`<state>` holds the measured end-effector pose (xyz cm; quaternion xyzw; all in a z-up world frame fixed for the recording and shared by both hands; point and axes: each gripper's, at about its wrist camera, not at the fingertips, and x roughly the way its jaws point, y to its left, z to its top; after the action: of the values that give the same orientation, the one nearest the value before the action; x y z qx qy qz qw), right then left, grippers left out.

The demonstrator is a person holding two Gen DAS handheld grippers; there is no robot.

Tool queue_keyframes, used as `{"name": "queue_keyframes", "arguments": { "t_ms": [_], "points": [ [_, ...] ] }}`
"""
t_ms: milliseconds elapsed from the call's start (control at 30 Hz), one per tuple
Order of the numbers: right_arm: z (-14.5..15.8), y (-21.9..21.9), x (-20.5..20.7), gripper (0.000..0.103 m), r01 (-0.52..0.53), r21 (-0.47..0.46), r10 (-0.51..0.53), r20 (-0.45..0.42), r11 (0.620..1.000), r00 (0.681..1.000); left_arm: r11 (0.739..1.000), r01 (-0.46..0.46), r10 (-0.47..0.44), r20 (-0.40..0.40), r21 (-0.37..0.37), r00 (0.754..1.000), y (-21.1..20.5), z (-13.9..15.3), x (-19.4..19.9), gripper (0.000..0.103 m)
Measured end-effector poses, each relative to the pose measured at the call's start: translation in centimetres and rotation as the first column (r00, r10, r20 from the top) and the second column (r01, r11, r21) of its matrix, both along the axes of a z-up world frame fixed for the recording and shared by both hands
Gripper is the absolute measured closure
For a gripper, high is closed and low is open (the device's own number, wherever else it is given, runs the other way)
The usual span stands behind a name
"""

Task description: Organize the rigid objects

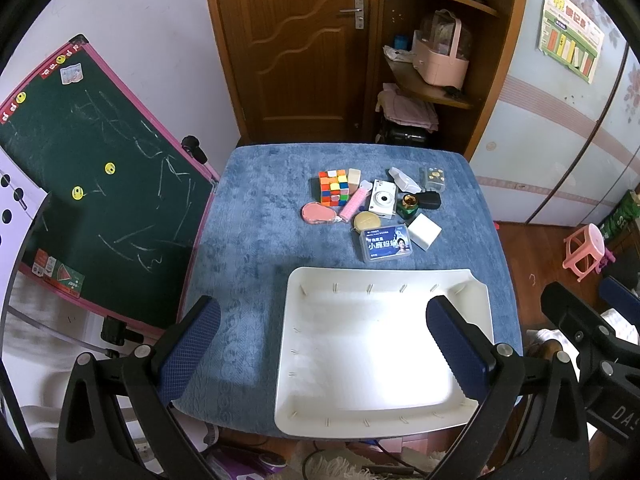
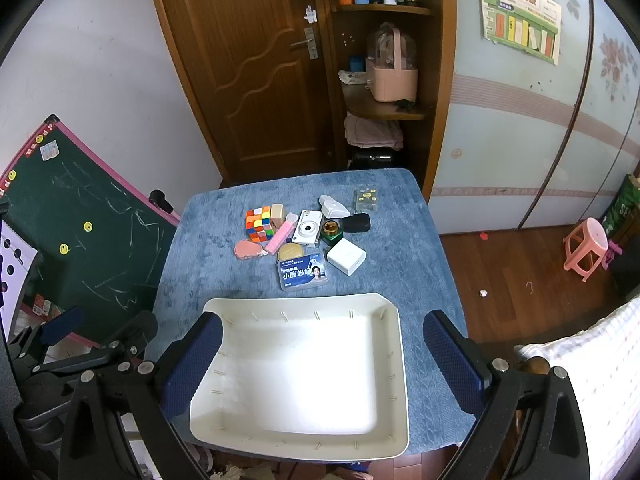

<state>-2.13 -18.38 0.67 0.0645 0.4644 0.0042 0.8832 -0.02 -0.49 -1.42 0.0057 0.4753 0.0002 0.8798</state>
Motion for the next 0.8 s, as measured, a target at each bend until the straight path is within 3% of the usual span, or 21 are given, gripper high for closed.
{"name": "queue_keyframes", "arguments": {
  "t_ms": [800],
  "points": [
    [-0.05, -0.22, -0.01, 0.002, 0.001, 0.002, -0.001, 0.001, 1.000, 1.000, 1.000, 0.001, -0.001, 0.000, 0.001, 1.000, -0.19, -0.13, 0.11, 0.001]
  ]
}}
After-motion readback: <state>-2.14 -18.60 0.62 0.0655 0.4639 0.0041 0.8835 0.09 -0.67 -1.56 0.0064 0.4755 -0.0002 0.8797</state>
